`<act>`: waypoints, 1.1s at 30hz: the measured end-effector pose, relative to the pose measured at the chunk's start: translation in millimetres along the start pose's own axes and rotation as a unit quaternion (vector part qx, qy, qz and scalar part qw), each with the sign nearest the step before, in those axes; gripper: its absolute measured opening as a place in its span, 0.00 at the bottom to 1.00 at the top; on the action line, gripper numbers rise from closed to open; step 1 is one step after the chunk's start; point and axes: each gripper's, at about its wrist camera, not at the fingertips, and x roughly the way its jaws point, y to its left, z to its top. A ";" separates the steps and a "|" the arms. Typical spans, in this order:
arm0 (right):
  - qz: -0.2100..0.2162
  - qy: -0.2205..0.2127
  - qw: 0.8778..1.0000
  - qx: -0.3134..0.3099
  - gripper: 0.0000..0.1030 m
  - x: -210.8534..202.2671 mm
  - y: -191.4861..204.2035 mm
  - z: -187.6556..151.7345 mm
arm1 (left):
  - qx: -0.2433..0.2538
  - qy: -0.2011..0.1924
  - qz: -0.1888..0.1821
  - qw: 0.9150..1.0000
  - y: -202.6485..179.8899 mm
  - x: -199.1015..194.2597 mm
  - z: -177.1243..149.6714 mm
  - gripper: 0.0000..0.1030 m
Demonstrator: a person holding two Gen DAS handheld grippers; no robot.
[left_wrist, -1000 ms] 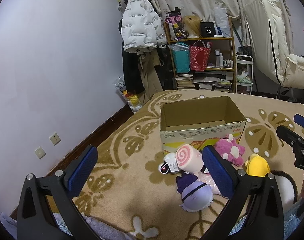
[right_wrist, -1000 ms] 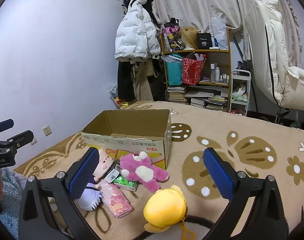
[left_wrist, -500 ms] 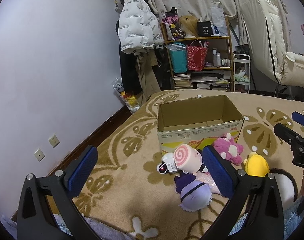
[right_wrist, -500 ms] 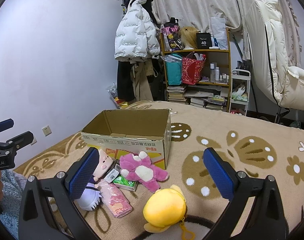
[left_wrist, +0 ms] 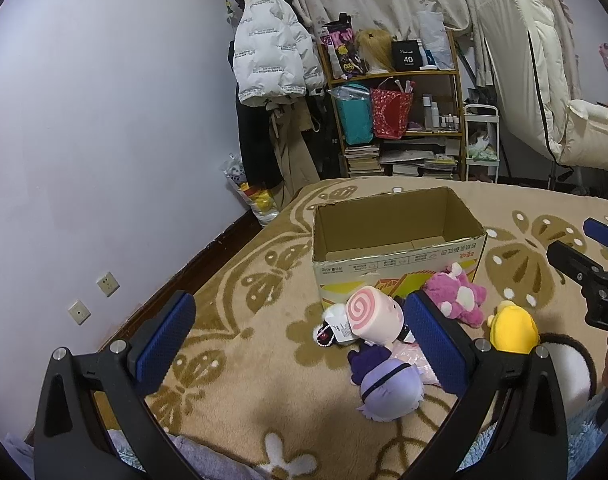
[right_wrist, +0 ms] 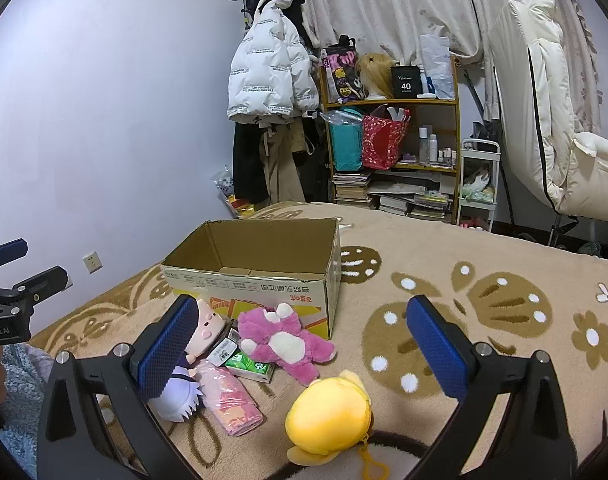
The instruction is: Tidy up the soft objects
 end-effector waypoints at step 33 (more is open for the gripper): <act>-0.001 0.004 1.000 -0.003 1.00 0.1 -1.6 -0.6 | 0.013 0.005 0.000 1.000 -3.9 1.7 -3.2 1.00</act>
